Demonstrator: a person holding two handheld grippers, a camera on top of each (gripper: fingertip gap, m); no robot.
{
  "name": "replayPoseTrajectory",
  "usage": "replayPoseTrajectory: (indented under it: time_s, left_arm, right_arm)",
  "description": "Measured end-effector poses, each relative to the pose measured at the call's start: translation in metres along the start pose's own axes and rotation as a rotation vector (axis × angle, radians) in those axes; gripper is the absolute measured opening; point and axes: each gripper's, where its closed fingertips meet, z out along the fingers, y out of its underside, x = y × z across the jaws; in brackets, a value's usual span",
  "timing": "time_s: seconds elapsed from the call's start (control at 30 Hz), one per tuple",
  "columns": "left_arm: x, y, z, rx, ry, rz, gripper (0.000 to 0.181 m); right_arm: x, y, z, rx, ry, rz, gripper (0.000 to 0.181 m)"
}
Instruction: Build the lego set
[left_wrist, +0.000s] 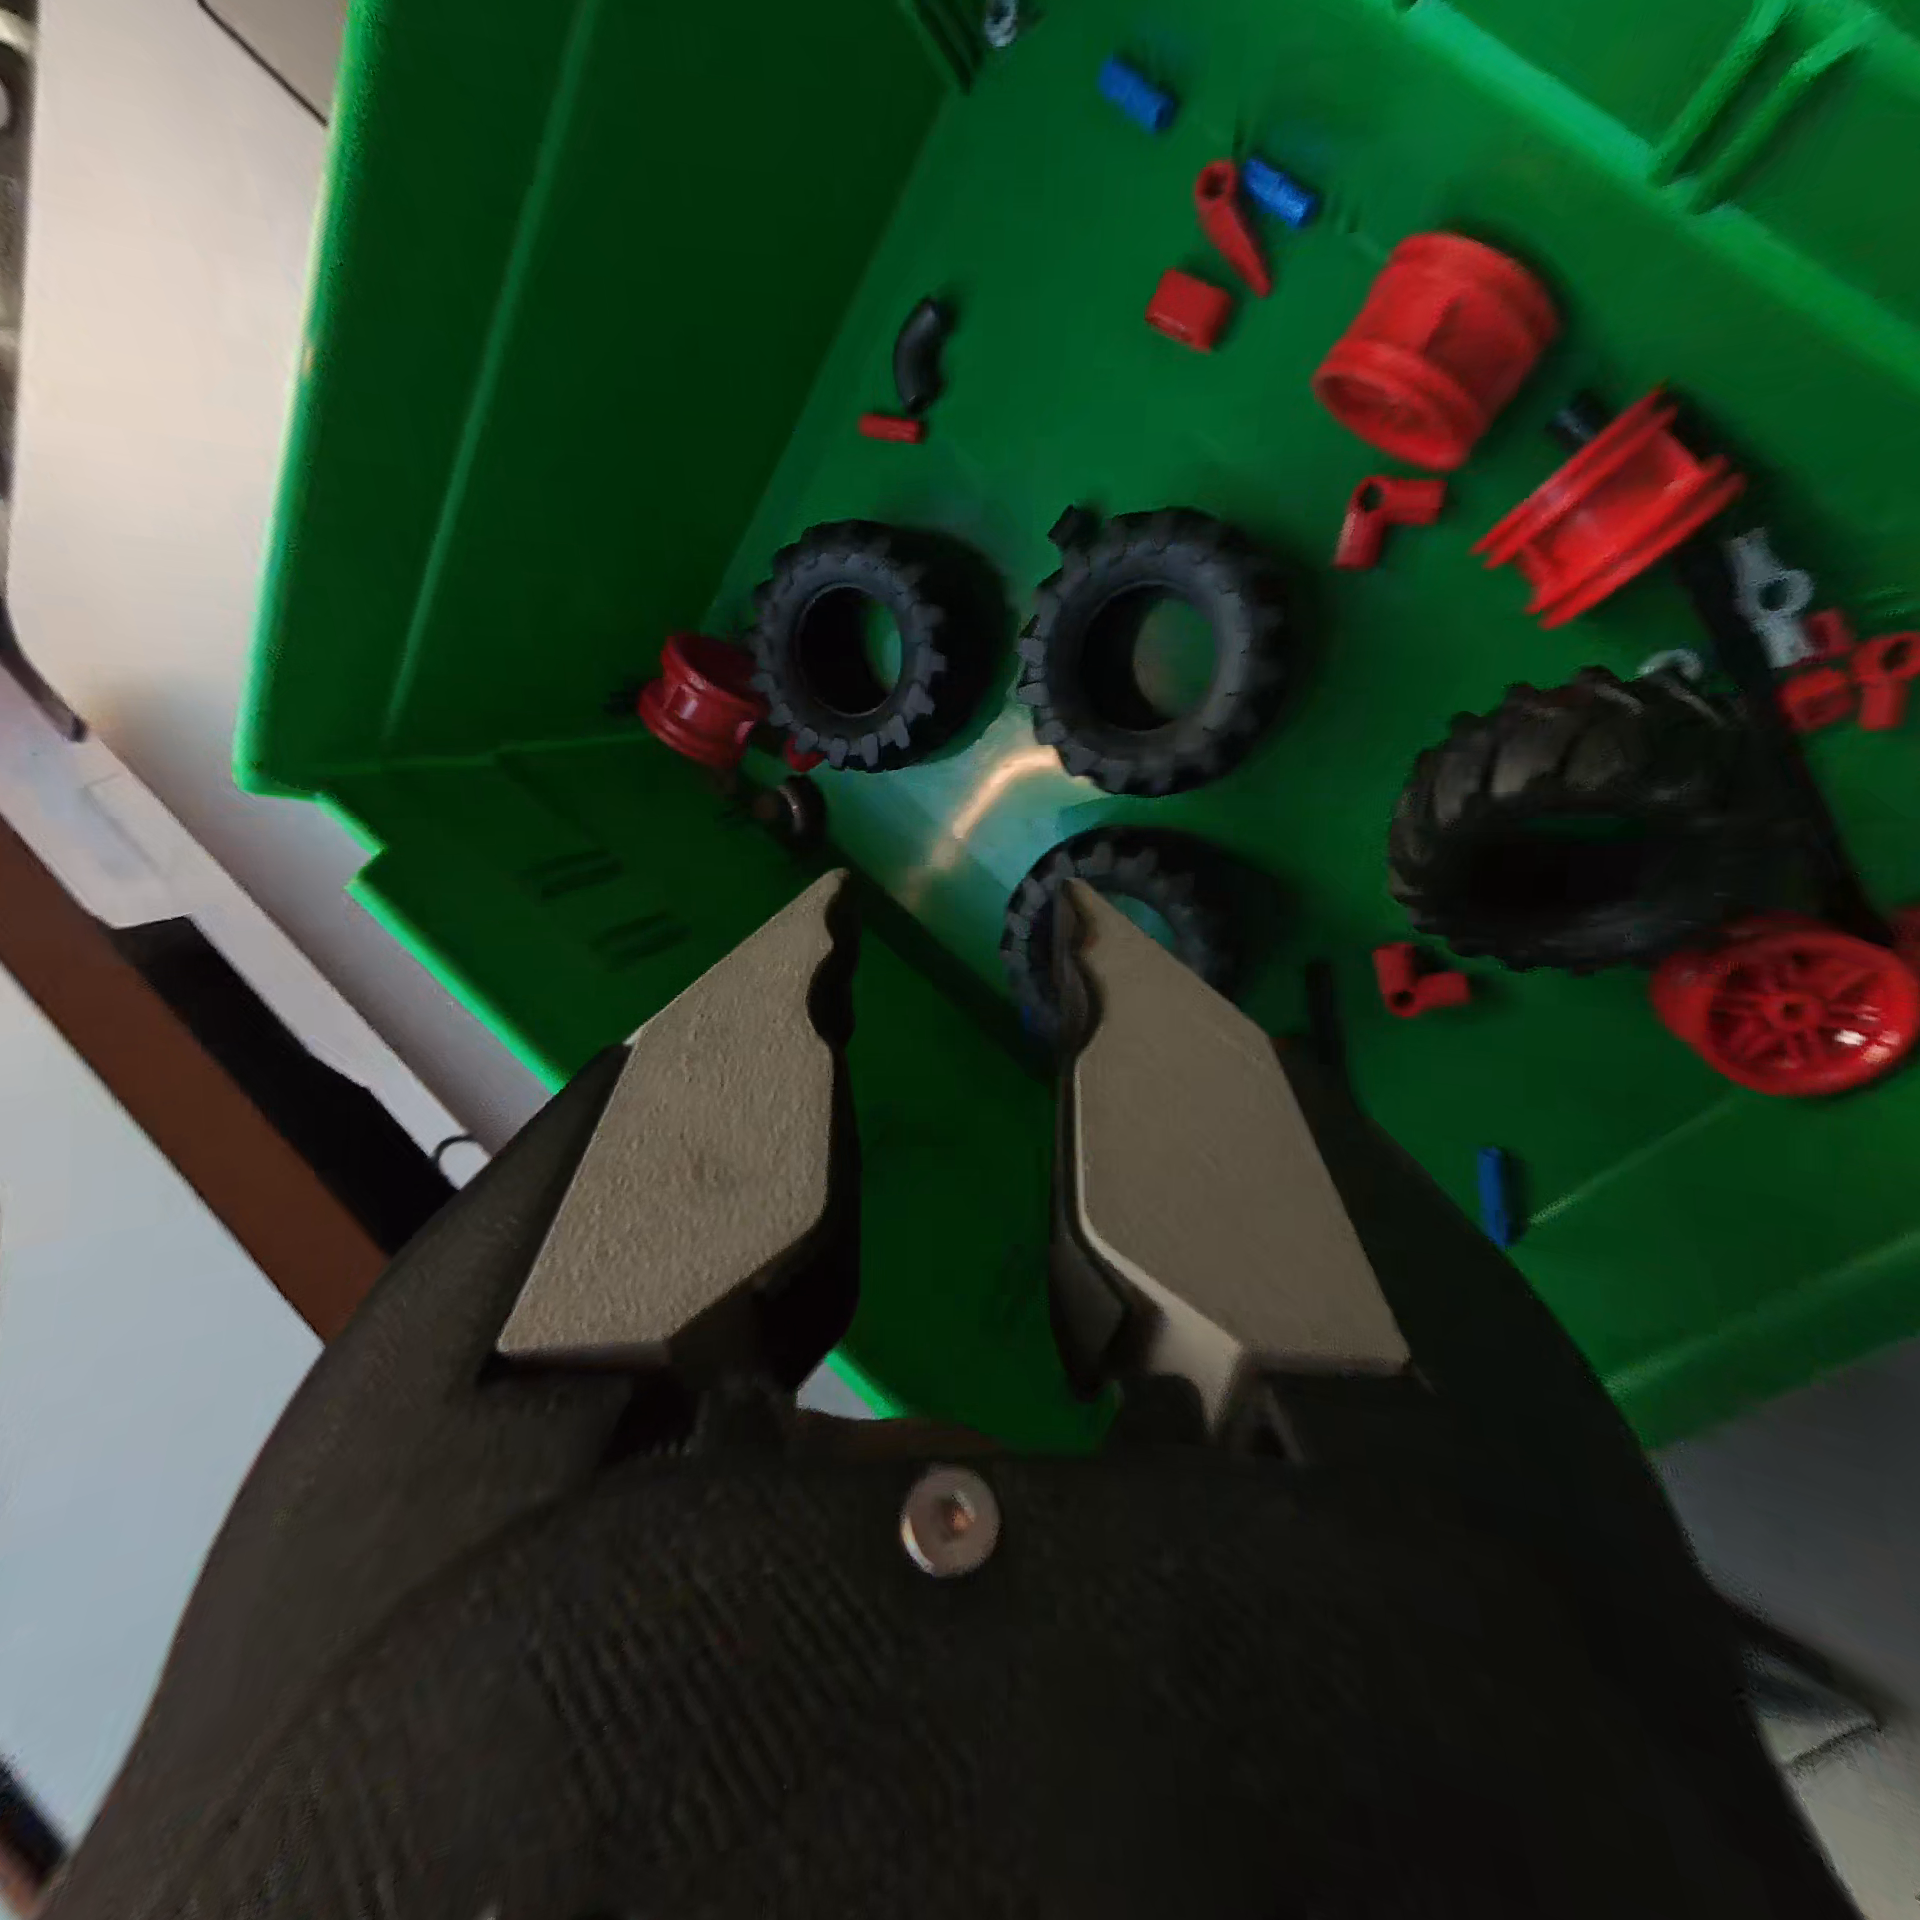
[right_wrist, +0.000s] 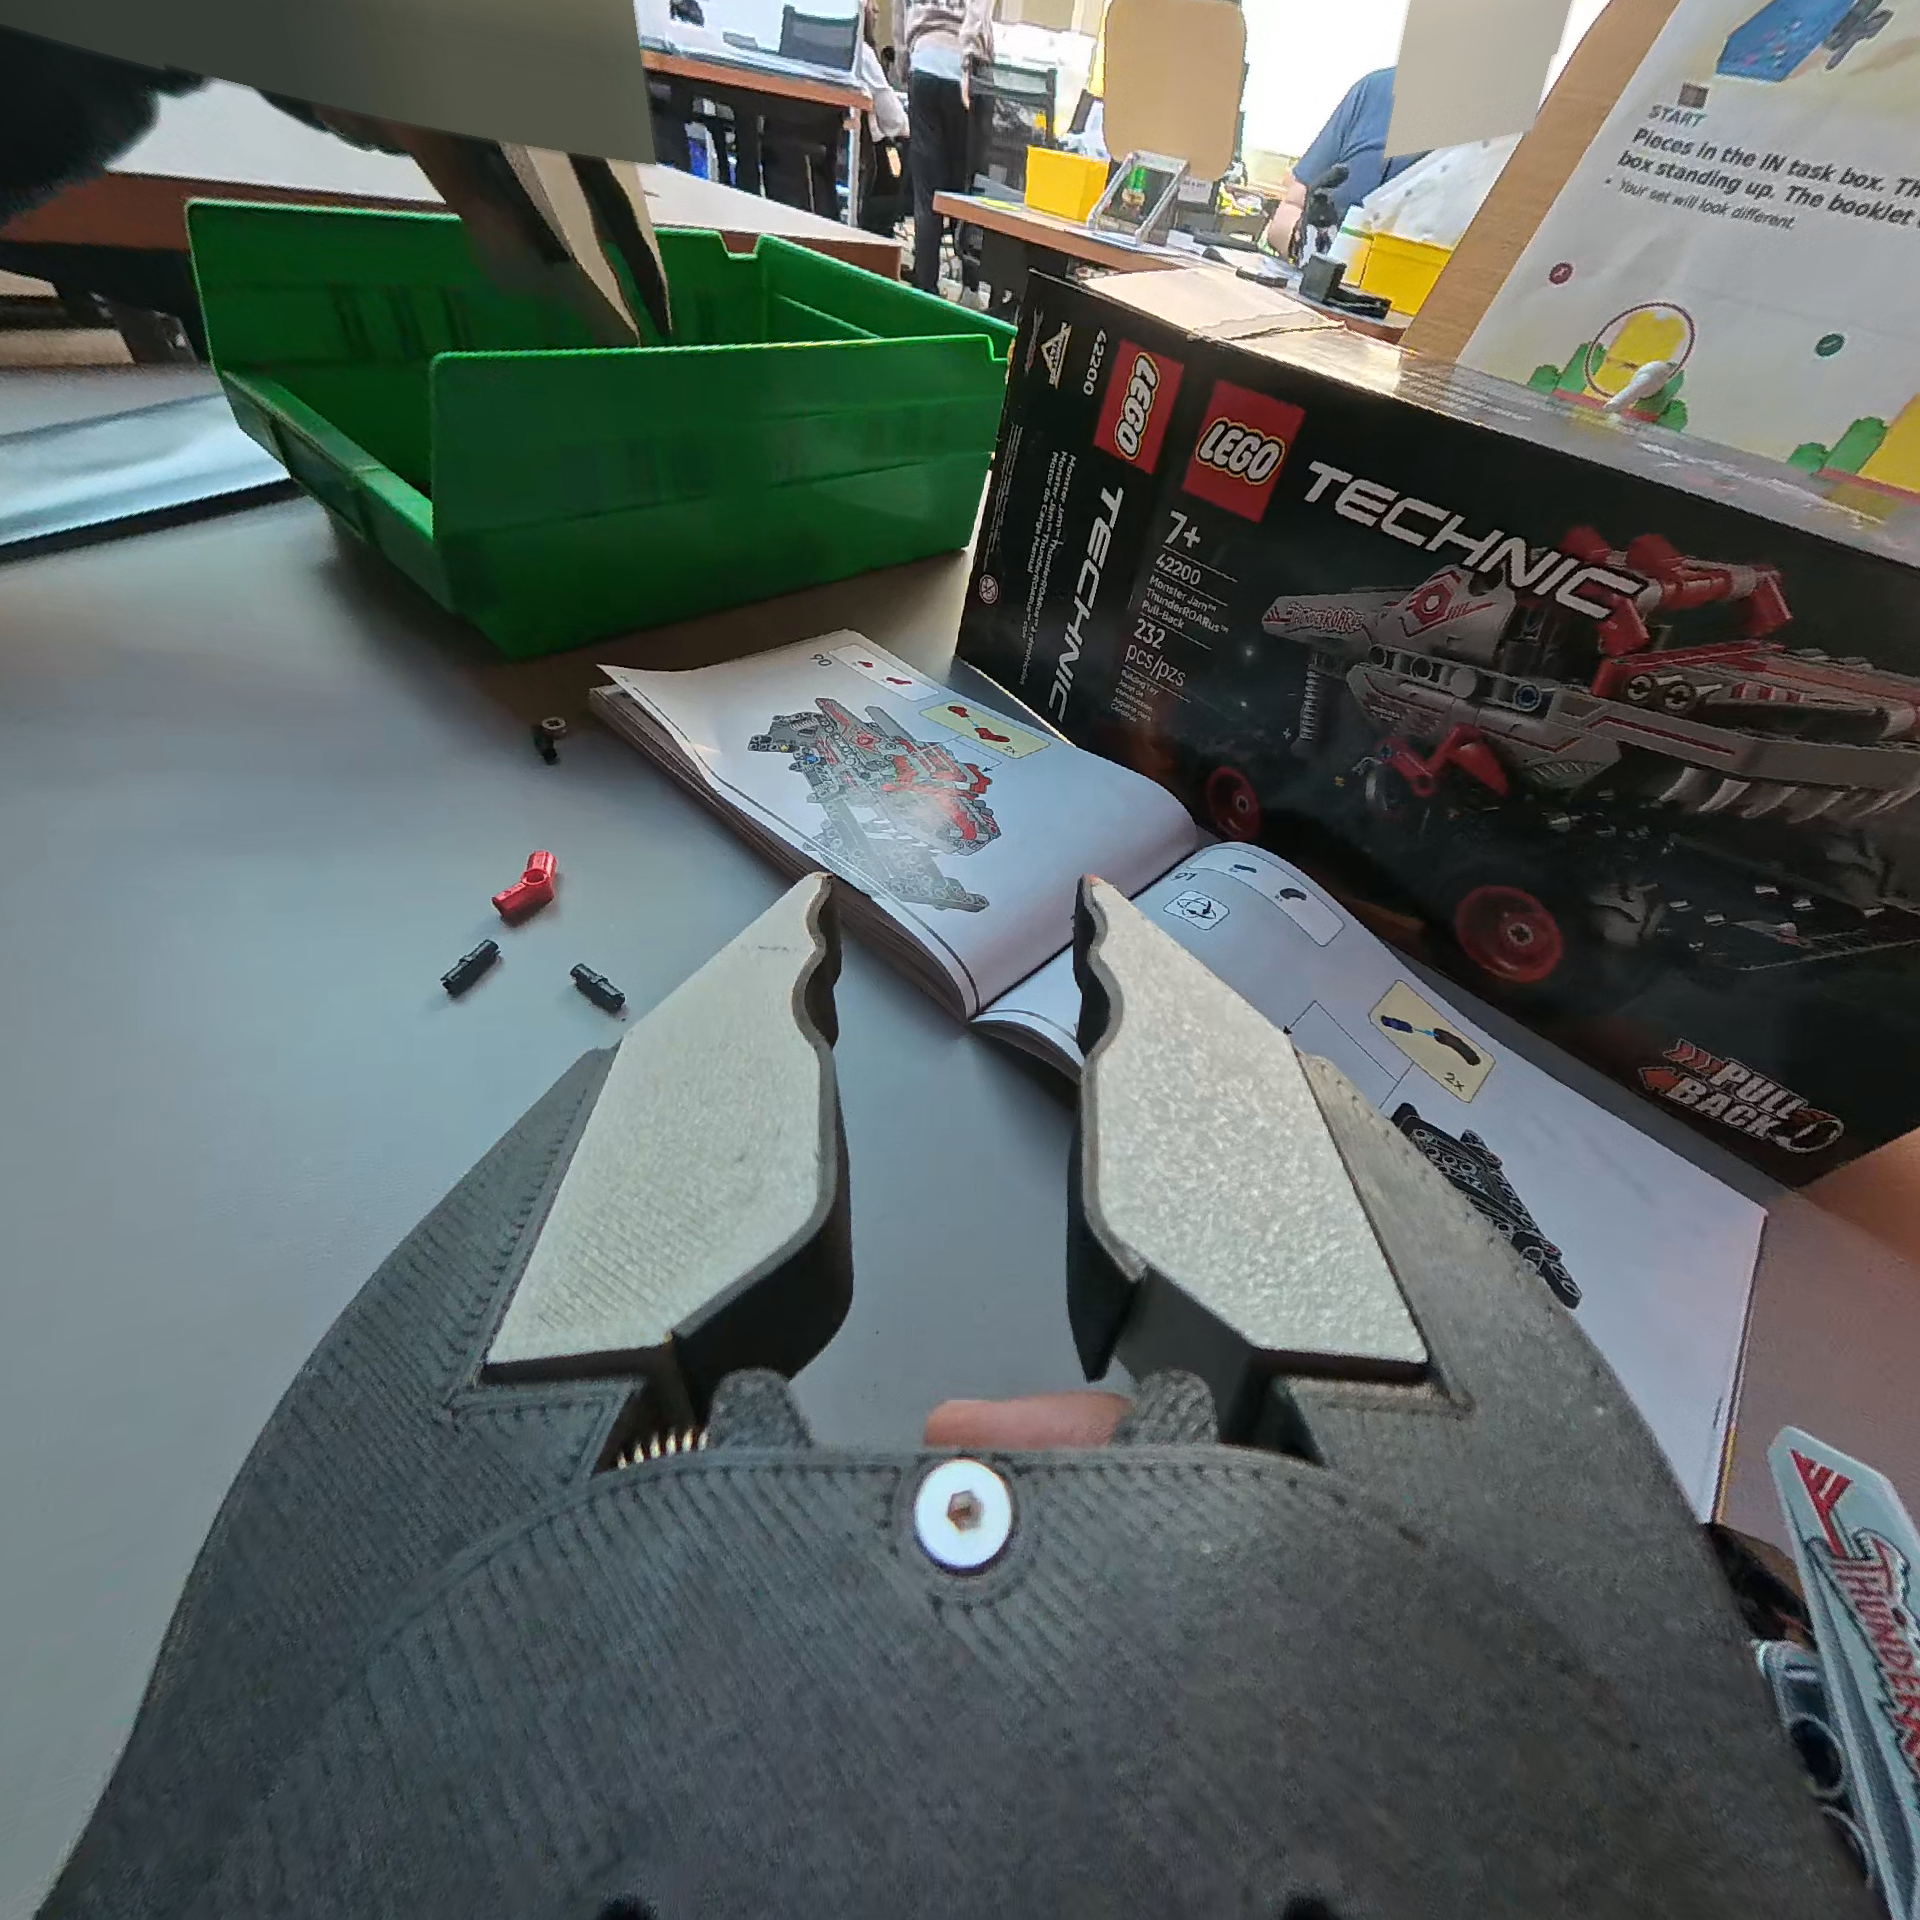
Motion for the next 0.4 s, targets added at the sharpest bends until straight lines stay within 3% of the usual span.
replayPoseTrajectory:
  time_s: [0.2,0.4]
  left_arm:
    - [0.008,0.016,-0.021,0.024,0.041,0.009,0.035]
    - [0.011,0.026,-0.02,0.018,0.107,-0.015,0.036]
  right_arm:
    - [0.0,-0.001,0.0,0.005,-0.007,0.007,0.042]
    - [0.0,-0.001,0.0,0.006,-0.012,0.015,0.042]
